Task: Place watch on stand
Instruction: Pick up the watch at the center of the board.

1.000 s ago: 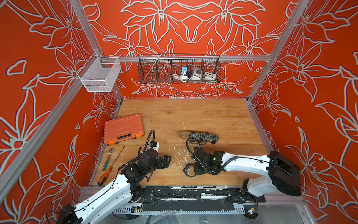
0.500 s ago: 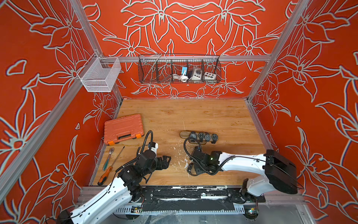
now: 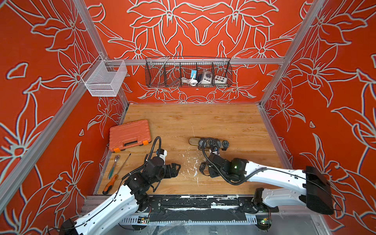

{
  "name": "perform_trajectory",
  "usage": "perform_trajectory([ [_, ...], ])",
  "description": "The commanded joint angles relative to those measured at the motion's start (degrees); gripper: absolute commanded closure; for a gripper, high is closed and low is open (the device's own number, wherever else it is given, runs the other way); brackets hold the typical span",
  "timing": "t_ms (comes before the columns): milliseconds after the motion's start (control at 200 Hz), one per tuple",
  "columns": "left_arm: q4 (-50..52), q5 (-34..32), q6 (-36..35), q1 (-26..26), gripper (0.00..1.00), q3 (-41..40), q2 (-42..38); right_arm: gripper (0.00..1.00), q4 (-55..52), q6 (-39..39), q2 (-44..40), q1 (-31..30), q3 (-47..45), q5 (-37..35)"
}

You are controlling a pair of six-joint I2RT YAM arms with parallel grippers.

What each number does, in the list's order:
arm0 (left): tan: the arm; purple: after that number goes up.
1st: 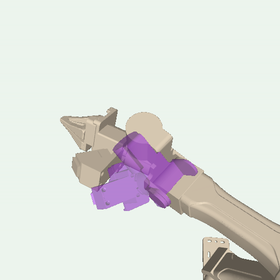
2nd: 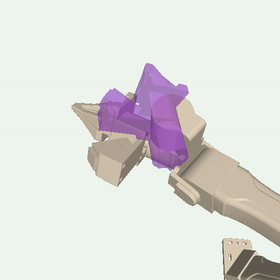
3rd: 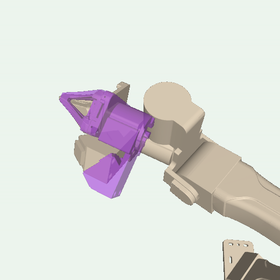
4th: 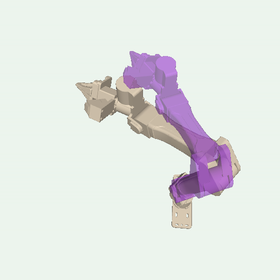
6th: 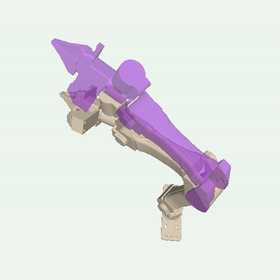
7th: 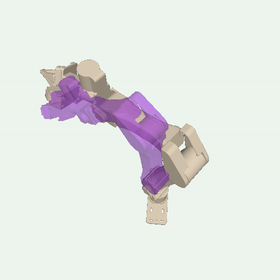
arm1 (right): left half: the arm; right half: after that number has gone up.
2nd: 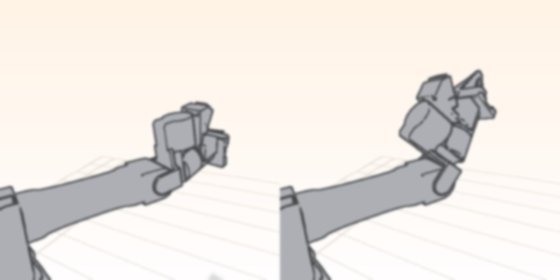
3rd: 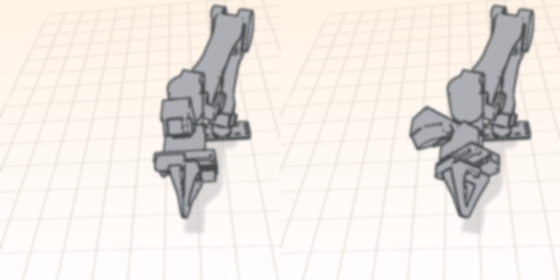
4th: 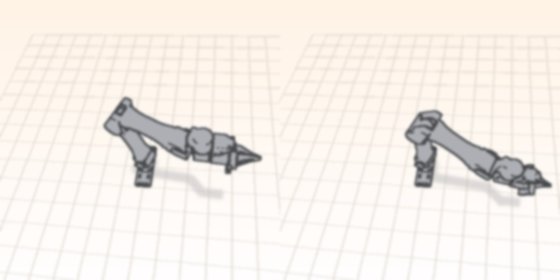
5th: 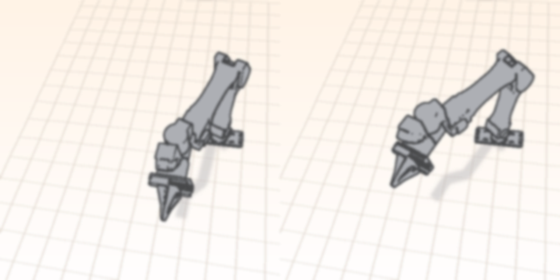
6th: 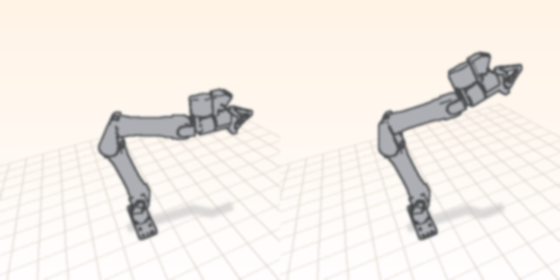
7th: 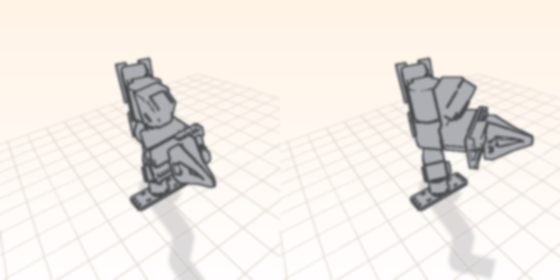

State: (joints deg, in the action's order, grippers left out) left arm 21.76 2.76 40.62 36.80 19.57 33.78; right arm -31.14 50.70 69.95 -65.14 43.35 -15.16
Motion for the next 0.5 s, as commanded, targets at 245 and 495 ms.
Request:
perform_trajectory([
  [245,-5.63,5.72,0.53,-0.23,0.1,1.92,0.33,1.0,1.14,-7.96,-7.56,0.52,0.12,-9.18],
  [495,-5.43,7.72,-2.99,-0.23,0.1,4.37,-2.31,1.0,3.95,-11.48,-8.76,0.48,0.7,-11.29],
])
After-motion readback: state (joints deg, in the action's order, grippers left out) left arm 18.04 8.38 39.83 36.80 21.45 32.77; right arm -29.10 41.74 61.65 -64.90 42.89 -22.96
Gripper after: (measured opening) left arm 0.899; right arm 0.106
